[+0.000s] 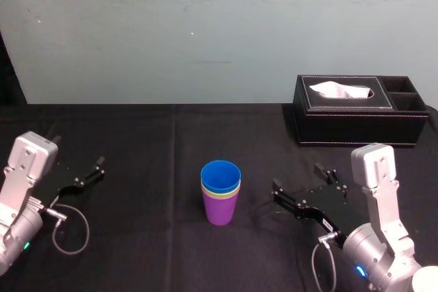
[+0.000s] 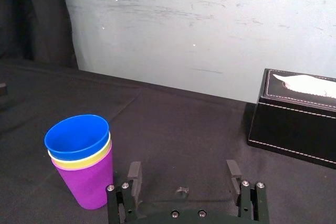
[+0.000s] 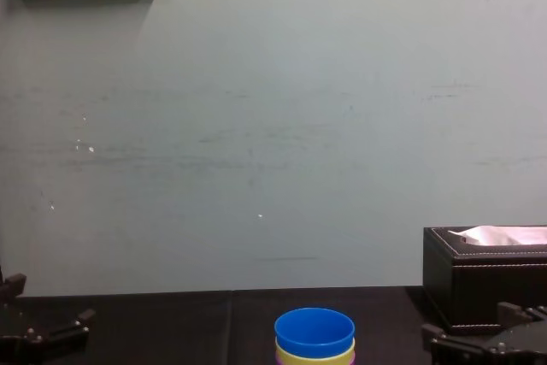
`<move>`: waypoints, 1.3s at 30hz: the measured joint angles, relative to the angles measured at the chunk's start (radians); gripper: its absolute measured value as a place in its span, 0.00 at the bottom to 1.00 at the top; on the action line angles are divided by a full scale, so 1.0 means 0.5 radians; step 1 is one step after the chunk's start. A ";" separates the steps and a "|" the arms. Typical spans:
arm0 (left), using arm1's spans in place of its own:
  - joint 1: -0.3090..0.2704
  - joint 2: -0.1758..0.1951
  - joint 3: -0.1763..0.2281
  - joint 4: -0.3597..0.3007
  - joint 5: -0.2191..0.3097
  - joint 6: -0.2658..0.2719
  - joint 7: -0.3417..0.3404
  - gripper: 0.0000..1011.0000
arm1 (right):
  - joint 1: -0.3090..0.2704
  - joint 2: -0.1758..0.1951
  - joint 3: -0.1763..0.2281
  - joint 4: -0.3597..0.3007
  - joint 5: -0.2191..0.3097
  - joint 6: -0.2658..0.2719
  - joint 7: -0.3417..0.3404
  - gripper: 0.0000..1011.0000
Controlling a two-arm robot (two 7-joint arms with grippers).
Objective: Stack the three plastic cups sequentially using one hand.
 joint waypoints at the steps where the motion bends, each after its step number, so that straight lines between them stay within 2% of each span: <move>1: 0.000 0.000 0.000 0.000 0.000 0.000 0.000 0.99 | 0.000 0.000 0.000 0.000 0.000 0.000 0.000 0.99; 39: 0.000 0.000 0.000 0.000 0.000 0.000 0.000 0.99 | 0.000 0.002 0.000 -0.001 0.003 0.002 0.003 0.99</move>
